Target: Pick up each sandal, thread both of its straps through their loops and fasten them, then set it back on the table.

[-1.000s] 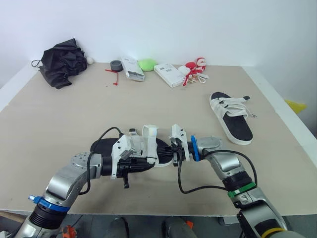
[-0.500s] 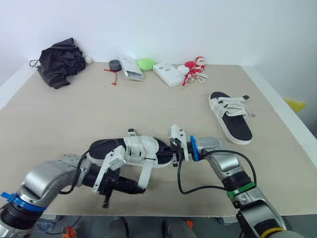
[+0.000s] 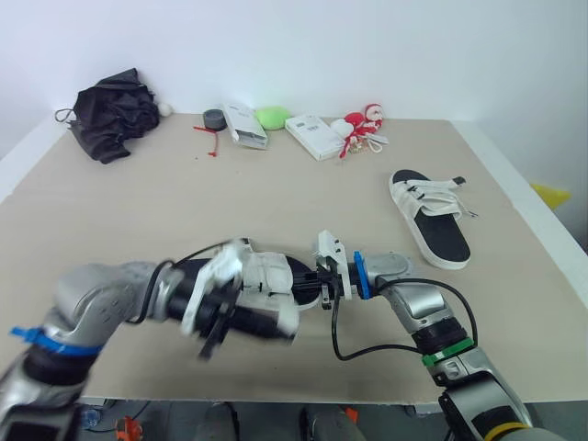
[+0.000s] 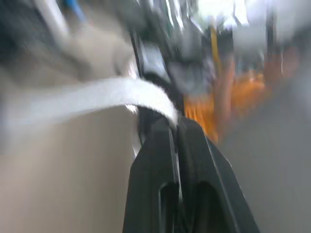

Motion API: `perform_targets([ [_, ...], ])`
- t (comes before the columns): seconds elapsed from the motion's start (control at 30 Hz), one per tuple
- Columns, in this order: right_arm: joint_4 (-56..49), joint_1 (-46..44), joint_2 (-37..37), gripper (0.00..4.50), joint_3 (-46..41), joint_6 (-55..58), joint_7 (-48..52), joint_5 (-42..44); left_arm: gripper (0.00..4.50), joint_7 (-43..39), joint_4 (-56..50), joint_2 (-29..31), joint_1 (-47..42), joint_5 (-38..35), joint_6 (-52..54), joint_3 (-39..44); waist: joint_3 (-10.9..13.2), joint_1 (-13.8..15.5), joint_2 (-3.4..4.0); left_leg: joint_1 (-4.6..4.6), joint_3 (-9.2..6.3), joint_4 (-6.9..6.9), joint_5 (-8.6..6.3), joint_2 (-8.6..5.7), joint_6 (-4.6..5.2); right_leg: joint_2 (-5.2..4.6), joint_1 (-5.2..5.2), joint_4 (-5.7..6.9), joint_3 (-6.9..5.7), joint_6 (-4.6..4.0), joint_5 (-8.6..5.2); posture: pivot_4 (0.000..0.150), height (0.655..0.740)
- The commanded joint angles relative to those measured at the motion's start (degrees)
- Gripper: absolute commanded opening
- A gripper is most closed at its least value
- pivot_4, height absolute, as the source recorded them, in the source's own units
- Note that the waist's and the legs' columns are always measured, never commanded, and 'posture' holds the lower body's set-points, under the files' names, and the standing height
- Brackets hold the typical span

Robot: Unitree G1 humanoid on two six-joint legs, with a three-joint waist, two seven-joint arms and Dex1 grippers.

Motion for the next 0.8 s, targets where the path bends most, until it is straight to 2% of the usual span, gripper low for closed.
perform_targets([
  [0.03, 4.8, 2.9, -0.9, 0.00, 2.9, 2.1, -1.5, -3.7, 0.03, 11.3, 11.4, -5.5, -5.0, -1.1, 1.7, 7.8, 0.0, 0.0, 0.14, 0.01, -0.04, 0.01, 0.00, -0.01, 0.00, 0.02, 0.01, -0.02, 0.05, -0.02, 0.02, 0.150, 0.7380],
  [0.13, 4.9, 2.9, -0.9, 0.00, 2.9, 2.0, -1.6, -3.6, 0.03, 18.4, 19.5, -8.2, -7.4, 1.6, 3.7, 9.6, 0.0, -0.1, 0.12, -0.03, 0.00, 0.07, 0.00, -0.10, -0.01, 0.03, 0.13, 0.00, 0.29, 0.29, 0.20, 0.150, 0.7380],
  [0.23, 5.0, 2.9, -1.0, 0.00, 2.9, 1.9, -1.7, -3.7, 0.03, 20.8, 23.4, -9.1, -8.1, 2.0, 6.5, 10.1, 0.0, -0.1, 0.12, -0.05, -0.03, 0.07, 0.00, -0.10, -0.01, 0.08, 0.11, 0.00, 0.30, 0.33, 0.23, 0.150, 0.7380],
  [0.5, 4.9, 3.0, -0.9, 0.00, 3.0, 1.9, -1.9, -3.6, 0.03, 18.6, 28.6, -9.8, -9.7, 5.4, 7.9, 7.4, 0.0, 0.0, 0.14, 0.00, -0.09, 0.09, 0.02, -0.11, -0.05, 0.09, 0.07, 0.01, 0.28, 0.32, 0.24, 0.150, 0.7380],
  [0.6, 4.5, 3.3, -0.9, 0.00, 3.0, 1.9, -2.1, -3.6, 0.94, 21.2, 31.5, -10.5, -10.1, 9.2, 5.3, 7.5, -0.1, 0.0, 0.23, 0.04, -0.11, 0.10, 0.02, -0.13, -0.05, 0.09, 0.08, 0.01, 0.28, 0.32, 0.24, 0.150, 0.7380],
  [0.7, 4.2, 3.6, -1.1, 0.00, 3.0, 2.0, -2.2, -3.5, 2.25, 23.2, 34.6, -10.9, -10.5, 13.0, 3.3, 7.2, -0.2, 0.0, 0.28, 0.11, -0.21, 0.12, 0.03, -0.19, -0.05, 0.09, 0.10, 0.00, 0.29, 0.30, 0.26, 0.150, 0.7380],
  [0.8, 4.1, 3.8, -1.2, 0.00, 3.0, 2.0, -2.2, -3.4, 2.25, 22.9, 34.8, -11.2, -10.8, 13.9, 3.3, 7.1, -0.3, 0.0, 0.24, 0.12, -0.31, 0.12, 0.03, -0.27, -0.07, 0.09, 0.12, -0.01, 0.31, 0.32, 0.27, 0.150, 0.7380],
])
